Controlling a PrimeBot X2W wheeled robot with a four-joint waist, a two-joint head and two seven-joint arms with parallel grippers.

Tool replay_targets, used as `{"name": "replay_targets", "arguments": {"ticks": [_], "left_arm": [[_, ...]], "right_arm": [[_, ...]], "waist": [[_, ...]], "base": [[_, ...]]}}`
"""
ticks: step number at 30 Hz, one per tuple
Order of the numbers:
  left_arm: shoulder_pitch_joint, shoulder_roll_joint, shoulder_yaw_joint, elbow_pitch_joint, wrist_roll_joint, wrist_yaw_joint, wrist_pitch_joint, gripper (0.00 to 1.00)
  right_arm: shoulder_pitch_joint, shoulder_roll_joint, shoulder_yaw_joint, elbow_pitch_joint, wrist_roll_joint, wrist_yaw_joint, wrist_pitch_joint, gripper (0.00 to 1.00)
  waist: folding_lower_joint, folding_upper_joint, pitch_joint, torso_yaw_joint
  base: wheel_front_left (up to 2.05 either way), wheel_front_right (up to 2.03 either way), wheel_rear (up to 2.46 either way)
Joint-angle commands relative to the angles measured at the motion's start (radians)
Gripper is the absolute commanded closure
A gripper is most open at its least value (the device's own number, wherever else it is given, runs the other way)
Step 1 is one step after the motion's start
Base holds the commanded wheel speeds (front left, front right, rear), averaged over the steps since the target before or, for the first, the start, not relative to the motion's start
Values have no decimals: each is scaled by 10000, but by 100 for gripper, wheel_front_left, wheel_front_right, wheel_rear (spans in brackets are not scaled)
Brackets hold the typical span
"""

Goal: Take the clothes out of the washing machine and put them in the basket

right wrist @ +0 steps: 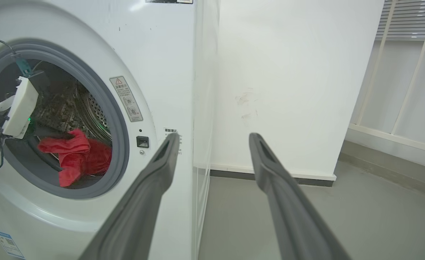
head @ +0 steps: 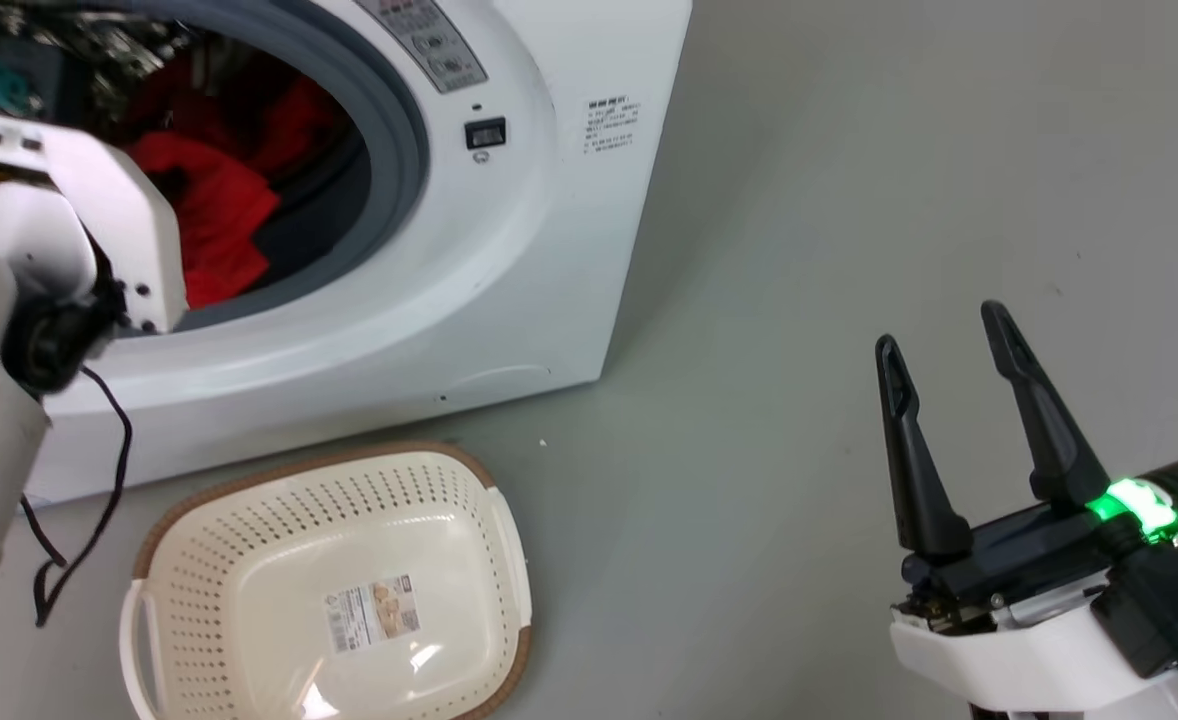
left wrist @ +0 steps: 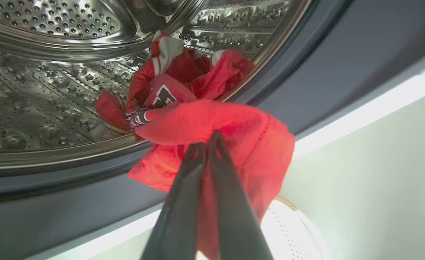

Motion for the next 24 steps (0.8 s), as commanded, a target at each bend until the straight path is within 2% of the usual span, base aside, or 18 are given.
{"name": "replay_targets", "arguments": {"ticks": [1, 15, 21, 24], "left_arm": [[671, 163, -3, -817, 0, 281, -260, 100], [3192, 807, 48, -4336, -182, 1563, -779, 100], [4624, 1111, -8, -5667, -327, 2134, -1087, 100], [5286, 1089, -58, -6089, -556, 2276, -1228, 100]], "right_arm": [[332, 1, 37, 76, -129, -3, -21, 0], [1181, 3, 278, 306, -453, -3, -21, 0], [1362, 3, 223, 281, -522, -3, -21, 0], [1438, 3, 157, 290, -529, -3, -21, 0]], "waist": [[3, 0, -657, 234], [3, 0, -1911, 541], [3, 0, -2089, 625], [3, 0, -2077, 694]], "base": [[0, 0, 0], [0, 0, 0], [0, 0, 0], [0, 0, 0]]}}
